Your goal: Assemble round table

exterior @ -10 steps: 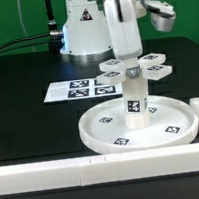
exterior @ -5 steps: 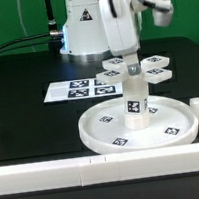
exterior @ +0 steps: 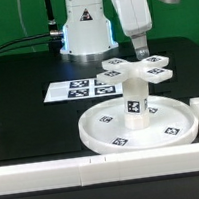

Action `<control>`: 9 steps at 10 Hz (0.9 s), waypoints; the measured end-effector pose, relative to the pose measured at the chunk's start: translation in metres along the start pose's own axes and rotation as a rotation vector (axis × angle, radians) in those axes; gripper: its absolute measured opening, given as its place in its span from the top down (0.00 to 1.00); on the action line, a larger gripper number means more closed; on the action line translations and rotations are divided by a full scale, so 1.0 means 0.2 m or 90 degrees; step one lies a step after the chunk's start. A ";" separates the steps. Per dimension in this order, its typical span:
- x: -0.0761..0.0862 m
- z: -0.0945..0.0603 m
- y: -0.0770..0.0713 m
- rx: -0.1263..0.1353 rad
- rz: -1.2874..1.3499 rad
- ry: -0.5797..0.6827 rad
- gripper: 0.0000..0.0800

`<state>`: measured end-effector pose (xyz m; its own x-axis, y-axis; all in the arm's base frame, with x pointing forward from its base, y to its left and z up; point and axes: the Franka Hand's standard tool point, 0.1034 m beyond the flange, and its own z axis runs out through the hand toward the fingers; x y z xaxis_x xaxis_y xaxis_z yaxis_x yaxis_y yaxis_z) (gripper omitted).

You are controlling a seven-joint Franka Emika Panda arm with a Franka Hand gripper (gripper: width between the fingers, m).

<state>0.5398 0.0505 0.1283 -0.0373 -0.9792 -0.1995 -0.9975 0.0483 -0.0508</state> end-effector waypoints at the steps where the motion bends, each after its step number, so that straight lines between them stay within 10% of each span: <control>1: 0.00 0.04 0.01 -0.018 -0.136 0.015 0.19; 5: -0.09 0.02 -0.02 -0.069 -0.495 0.023 0.19; 9: -0.07 0.02 -0.02 -0.075 -0.701 0.012 0.19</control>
Offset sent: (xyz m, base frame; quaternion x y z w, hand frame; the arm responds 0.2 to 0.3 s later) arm 0.0087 0.0160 0.0092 -0.0430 -0.0107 -0.3894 0.9200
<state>0.5442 0.0648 0.1268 0.8736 -0.4788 -0.0871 -0.4859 -0.8685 -0.0981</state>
